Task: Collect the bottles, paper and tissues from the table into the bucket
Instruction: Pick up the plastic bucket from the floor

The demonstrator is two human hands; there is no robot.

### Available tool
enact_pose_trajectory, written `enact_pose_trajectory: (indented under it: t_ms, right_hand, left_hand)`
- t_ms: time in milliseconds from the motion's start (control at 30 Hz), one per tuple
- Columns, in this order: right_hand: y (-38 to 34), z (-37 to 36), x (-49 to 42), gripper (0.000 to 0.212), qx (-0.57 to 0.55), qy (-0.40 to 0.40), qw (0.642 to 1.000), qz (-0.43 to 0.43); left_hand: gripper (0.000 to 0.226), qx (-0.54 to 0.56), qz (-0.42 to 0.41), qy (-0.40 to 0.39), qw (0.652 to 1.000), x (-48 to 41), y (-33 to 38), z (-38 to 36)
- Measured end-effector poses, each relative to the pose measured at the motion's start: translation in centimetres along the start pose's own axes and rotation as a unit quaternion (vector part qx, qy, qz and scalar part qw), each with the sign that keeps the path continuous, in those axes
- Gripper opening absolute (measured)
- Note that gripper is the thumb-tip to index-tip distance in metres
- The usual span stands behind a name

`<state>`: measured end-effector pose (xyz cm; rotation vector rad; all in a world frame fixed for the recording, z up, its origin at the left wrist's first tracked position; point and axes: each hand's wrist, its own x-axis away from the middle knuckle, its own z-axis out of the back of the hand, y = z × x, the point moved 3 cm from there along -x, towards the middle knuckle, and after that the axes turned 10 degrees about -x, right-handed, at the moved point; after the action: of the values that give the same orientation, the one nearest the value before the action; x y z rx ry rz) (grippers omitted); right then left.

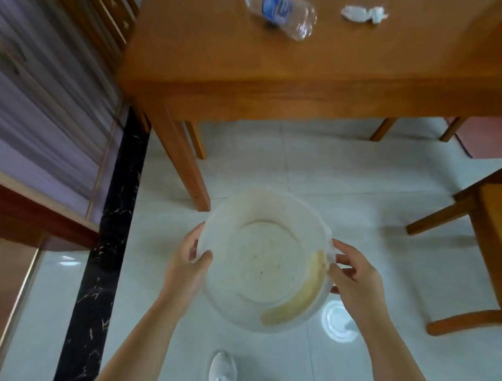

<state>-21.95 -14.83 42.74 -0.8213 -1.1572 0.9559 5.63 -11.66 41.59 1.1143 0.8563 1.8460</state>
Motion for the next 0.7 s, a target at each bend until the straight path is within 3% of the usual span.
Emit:
enact_pose_trajectory:
  t_ms: [133,367,567,700]
  right_hand:
    - [-5.7,1.0,0.7,0.041,-0.011,-0.004,1.0,0.015]
    - [-14.7,2.3,2.1,0.032,0.022,0.056,0.995,0.077]
    - [-20.7,3.4,3.2,0.027,0.044,0.085,0.987,0.13]
    - [-23.6,3.6,2.8,0.03,0.04,0.092,0.983,0.155]
  left_hand:
    - [0.051,0.018,-0.031,0.001,0.999,0.2,5.3,2.9]
    - [0.05,-0.004,-0.102,0.026,0.994,-0.3,13.5,6.2]
    - [0.051,-0.001,-0.162,-0.004,0.987,0.0,19.7,8.8]
    - [0.042,0.004,-0.186,0.018,0.982,0.1,22.7,10.2]
